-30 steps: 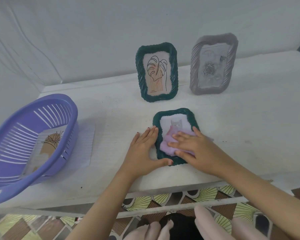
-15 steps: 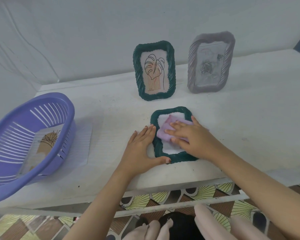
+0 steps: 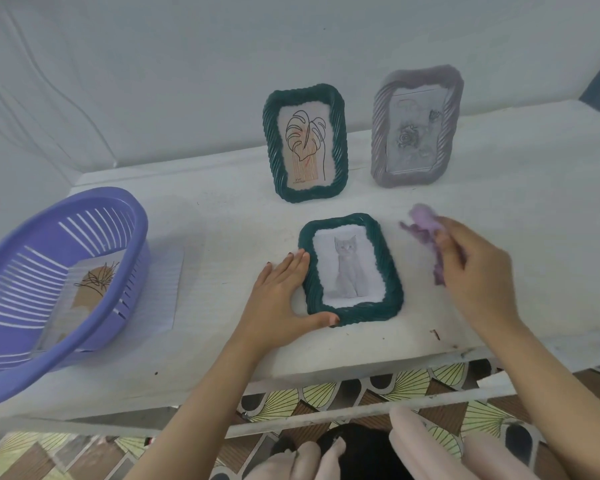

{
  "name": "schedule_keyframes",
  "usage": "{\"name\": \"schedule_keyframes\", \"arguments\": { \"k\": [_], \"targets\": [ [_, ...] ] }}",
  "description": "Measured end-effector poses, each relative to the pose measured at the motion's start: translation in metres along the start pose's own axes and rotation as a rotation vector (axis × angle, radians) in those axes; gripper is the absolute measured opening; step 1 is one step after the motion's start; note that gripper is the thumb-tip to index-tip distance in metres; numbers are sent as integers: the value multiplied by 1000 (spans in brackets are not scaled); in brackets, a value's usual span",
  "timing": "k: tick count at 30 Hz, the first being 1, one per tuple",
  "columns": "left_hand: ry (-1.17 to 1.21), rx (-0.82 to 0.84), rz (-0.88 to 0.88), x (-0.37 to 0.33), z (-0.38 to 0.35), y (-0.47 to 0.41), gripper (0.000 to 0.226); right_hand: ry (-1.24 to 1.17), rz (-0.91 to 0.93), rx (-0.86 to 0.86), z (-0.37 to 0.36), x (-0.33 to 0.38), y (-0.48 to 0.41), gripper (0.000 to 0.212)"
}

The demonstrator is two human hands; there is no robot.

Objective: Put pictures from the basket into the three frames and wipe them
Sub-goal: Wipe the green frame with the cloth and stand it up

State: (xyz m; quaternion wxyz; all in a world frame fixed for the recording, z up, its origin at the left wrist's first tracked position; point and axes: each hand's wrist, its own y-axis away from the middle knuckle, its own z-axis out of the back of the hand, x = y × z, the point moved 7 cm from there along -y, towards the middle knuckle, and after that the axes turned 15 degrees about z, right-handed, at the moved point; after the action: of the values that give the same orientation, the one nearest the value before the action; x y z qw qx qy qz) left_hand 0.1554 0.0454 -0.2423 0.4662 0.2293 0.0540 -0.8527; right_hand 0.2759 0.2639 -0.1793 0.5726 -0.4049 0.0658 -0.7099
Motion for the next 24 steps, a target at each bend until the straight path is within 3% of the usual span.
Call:
{"name": "schedule_keyframes", "arguments": {
  "k": [3,6,8,12,16,19,22,24],
  "targets": [
    [4,0,0,0,1,1,108,223,-40,-20,8,-15,-2,32],
    [3,5,0,-1,0,1,109,394,-130,286,-22,-33,6,37],
    [11,7,3,0,1,1,108,403,-143,349,-33,-29,9,40],
    [48,-2,8,-1,1,2,111,210,-43,137,-31,8,8,33],
    [73,-5,44,0,2,1,107,106,-107,277,-56,24,21,46],
    [113,17,58,-1,3,1,105,8,-129,239,-57,33,23,47],
    [233,41,92,-1,6,3,105,-245,-244,134,-51,30,20,50],
    [436,107,133,-1,8,6,99,-474,-358,75,-50,29,19,49]
  ]
}}
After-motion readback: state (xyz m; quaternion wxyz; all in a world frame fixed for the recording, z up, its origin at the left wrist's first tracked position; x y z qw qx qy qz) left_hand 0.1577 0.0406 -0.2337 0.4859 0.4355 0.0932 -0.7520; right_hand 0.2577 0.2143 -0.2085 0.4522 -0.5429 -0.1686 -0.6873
